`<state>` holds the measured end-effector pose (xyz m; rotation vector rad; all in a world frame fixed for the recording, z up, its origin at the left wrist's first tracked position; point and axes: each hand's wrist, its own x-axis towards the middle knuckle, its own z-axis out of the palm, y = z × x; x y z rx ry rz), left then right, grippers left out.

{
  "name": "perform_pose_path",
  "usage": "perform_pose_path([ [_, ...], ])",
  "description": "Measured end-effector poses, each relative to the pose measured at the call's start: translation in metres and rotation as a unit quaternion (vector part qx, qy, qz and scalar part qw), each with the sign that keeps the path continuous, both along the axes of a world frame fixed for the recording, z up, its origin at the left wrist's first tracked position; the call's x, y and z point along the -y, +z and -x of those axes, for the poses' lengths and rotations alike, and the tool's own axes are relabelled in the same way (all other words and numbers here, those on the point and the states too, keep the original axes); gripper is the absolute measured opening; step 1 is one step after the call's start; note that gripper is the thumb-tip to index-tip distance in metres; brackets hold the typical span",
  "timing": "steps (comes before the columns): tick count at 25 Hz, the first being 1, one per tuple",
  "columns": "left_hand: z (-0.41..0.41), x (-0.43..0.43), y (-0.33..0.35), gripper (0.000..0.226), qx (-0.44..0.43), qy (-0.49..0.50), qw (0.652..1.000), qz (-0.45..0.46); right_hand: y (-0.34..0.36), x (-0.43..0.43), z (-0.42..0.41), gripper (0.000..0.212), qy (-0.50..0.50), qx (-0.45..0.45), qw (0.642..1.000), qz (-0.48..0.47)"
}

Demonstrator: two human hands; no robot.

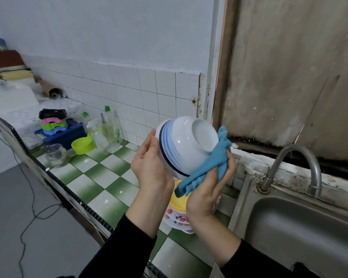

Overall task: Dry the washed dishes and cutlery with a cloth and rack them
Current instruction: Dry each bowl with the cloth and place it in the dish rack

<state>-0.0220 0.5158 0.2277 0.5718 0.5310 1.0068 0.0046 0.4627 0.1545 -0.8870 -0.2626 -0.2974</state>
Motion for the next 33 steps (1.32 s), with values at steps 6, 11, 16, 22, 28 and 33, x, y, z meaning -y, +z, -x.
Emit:
perform_pose_path([
  [6,0.021,-0.023,0.004,0.022,-0.015,-0.029,0.976,-0.214,0.040,0.018,-0.057,0.021,0.242,-0.227,0.943,-0.008],
  [11,0.032,-0.007,0.000,0.029,-0.153,-0.022,0.908,-0.390,0.066,0.039,-0.064,0.008,0.211,-0.059,0.954,0.206],
  [16,0.023,0.004,-0.015,0.031,-0.212,-0.050,0.918,-0.331,0.053,0.042,-0.039,0.009,0.093,0.151,0.886,0.429],
  [22,0.018,0.002,-0.017,0.030,-0.212,-0.003,0.937,-0.278,0.057,0.037,-0.036,0.018,0.035,0.170,0.874,0.454],
  [28,0.019,0.004,-0.010,0.028,-0.179,0.012,0.944,-0.276,0.064,0.029,-0.057,0.027,0.114,0.138,0.890,0.420],
  [33,0.017,-0.004,-0.004,0.030,-0.151,0.041,0.960,-0.234,0.038,0.017,-0.026,0.034,0.004,0.326,0.884,0.334],
])
